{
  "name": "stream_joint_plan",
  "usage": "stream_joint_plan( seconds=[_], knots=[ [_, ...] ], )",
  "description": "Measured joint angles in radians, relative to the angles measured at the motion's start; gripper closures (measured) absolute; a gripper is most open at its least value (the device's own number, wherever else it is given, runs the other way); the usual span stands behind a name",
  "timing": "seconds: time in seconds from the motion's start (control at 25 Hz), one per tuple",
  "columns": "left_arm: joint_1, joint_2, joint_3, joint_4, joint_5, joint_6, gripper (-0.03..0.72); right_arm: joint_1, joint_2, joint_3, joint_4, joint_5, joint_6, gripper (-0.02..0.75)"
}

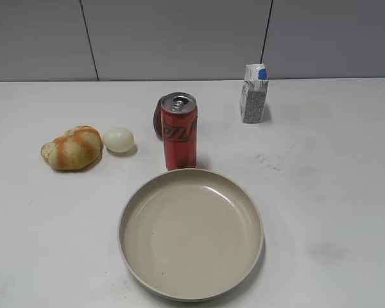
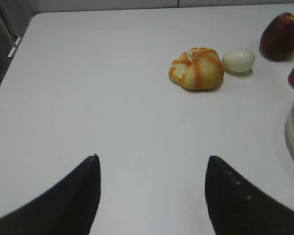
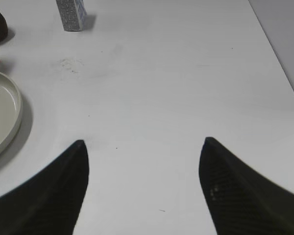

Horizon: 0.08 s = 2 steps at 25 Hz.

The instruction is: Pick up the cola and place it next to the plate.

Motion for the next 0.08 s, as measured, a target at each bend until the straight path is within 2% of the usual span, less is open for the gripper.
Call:
stream_joint_plan(
  seconds=[0.08],
  knots=[
    [0.034, -0.045, 0.0, 0.0, 0.0, 0.0, 0.19, 0.0, 0.0, 0.0, 0.0, 0.0, 0.0, 0.204]
  ],
)
